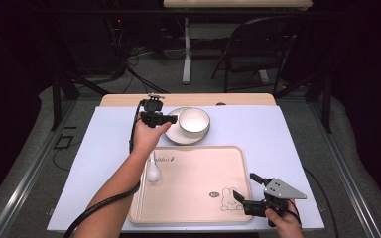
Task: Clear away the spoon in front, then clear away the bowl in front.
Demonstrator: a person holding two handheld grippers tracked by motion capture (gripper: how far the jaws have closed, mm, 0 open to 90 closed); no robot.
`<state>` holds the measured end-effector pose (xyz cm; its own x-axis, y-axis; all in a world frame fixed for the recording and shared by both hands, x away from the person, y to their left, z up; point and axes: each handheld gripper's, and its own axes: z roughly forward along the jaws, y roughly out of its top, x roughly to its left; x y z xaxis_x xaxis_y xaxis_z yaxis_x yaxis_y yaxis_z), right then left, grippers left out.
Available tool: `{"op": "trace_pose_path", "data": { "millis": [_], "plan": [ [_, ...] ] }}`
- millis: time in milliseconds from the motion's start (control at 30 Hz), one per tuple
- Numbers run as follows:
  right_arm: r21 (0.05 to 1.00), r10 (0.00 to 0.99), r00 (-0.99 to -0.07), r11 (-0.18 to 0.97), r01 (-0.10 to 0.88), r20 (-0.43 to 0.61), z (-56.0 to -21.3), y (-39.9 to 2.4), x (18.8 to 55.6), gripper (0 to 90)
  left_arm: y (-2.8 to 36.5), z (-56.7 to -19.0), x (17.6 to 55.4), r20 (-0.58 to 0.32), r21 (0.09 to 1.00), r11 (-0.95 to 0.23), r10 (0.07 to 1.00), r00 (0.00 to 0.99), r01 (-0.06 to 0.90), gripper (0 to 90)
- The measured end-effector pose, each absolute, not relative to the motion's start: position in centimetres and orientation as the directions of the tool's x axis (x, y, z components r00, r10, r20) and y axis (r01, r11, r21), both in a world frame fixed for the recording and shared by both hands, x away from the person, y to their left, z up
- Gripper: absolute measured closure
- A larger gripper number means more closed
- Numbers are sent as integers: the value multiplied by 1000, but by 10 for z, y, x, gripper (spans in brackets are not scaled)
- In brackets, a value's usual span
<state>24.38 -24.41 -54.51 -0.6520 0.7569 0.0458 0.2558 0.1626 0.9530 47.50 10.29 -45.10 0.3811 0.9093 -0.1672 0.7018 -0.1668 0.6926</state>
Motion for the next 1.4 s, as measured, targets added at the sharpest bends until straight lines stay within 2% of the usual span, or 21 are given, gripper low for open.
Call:
{"op": "trace_pose_path", "data": {
  "millis": [400, 1400],
  "plan": [
    [953, 753, -656, 161, 256, 49, -545, -244, 244, 144, 80, -466, 491, -186, 681, -162, 905, 382, 715, 380],
    [955, 750, -660, 159, 252, 49, -545, -244, 244, 144, 71, -507, 507, -246, 633, -102, 913, 325, 767, 396]
  ]
}}
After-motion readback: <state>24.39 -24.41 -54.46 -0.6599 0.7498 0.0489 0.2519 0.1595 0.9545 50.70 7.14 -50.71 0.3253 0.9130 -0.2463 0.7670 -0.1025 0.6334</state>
